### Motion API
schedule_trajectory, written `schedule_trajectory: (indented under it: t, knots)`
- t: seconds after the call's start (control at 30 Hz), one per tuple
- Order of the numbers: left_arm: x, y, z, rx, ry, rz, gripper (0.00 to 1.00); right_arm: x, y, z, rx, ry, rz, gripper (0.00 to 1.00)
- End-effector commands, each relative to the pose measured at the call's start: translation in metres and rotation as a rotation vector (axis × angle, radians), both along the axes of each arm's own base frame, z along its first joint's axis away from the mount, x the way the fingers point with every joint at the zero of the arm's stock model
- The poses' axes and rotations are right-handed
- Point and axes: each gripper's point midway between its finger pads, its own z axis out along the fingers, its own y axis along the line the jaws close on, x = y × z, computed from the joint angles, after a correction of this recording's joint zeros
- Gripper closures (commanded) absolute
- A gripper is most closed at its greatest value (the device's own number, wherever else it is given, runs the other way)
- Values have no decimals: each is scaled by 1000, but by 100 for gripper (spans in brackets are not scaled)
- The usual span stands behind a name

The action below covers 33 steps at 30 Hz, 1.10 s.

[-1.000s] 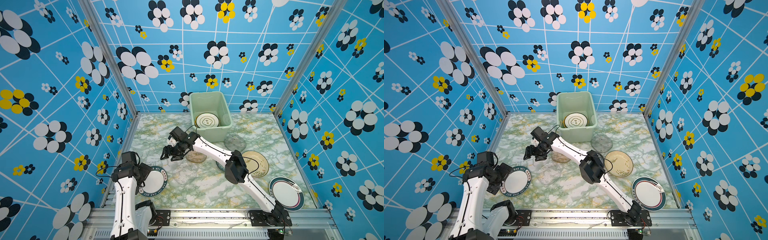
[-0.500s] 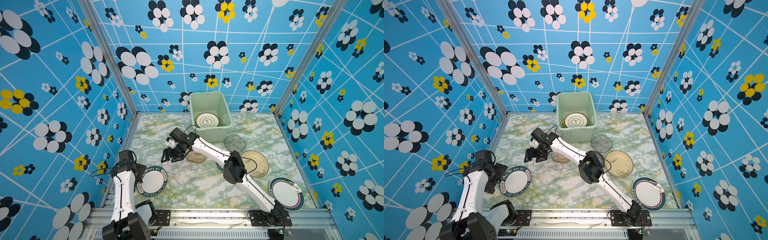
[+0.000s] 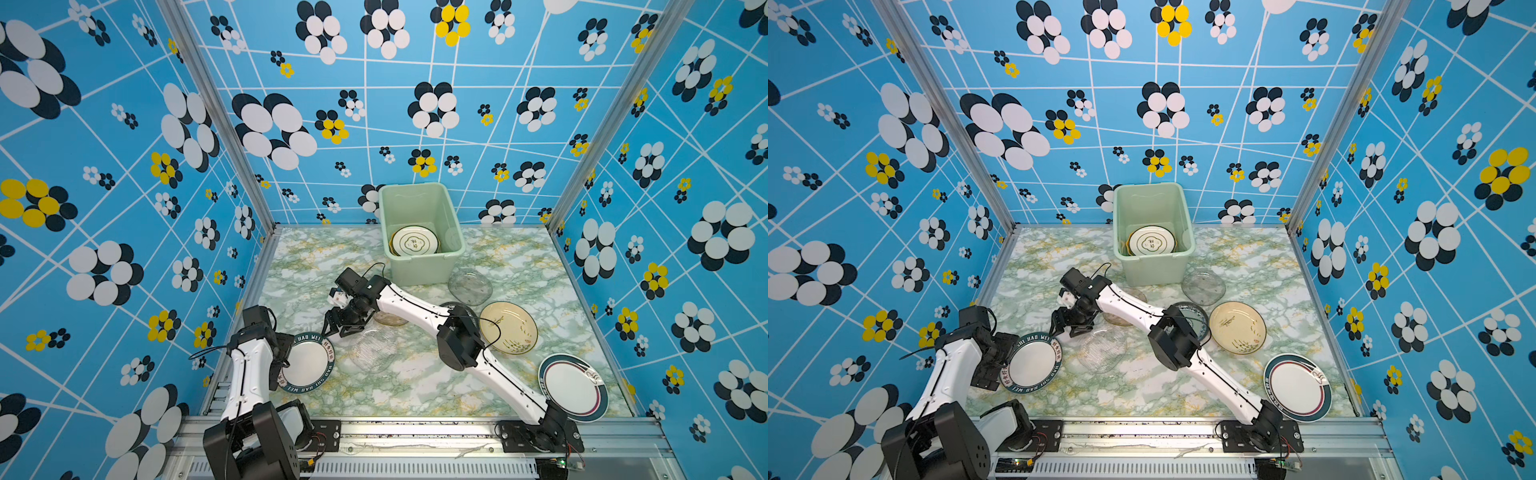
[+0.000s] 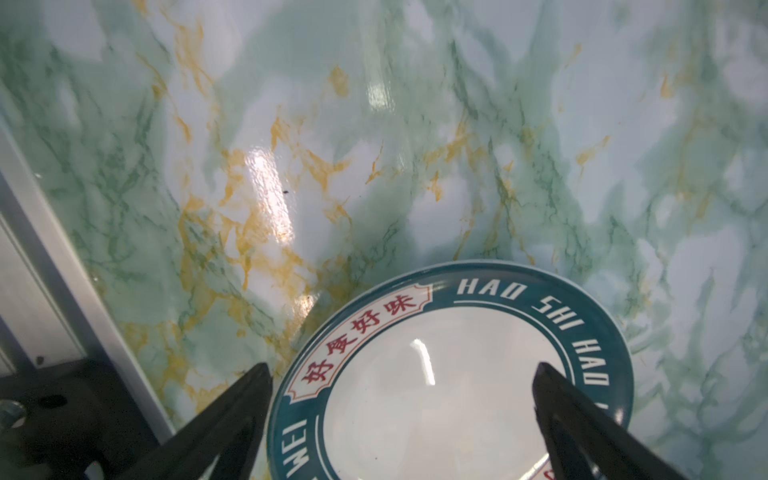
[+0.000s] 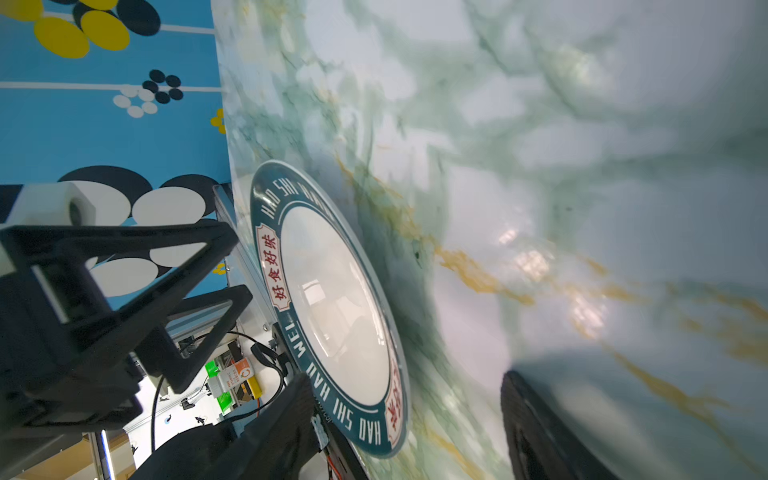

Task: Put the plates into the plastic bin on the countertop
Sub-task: 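Pinch the rim of the HAO SHI HAO WEI plate with the right gripper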

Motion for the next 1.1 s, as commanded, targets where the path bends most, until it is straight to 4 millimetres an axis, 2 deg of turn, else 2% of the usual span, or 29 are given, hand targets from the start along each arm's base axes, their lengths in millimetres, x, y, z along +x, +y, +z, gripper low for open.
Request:
schedule_trajectory:
  t: [0.0, 0.3, 0.47, 0.73, 0.9, 1.07]
  knots:
    - [6, 0, -5, -21, -29, 36, 1, -7, 8, -5, 28, 37, 21, 30]
    - [9, -5, -15, -52, -48, 44, 1, -22, 24, -14, 70, 100, 40, 47]
    - [9, -6, -18, -59, -48, 41, 1, -26, 29, -10, 96, 114, 51, 57]
    - [15, -9, -22, -74, -66, 38, 1, -28, 33, -5, 116, 114, 58, 73]
    - [18, -10, -23, -86, -75, 28, 1, -30, 34, -5, 112, 110, 57, 87]
    - [25, -9, -17, -74, -96, 7, 1, -27, 32, -5, 98, 93, 49, 98]
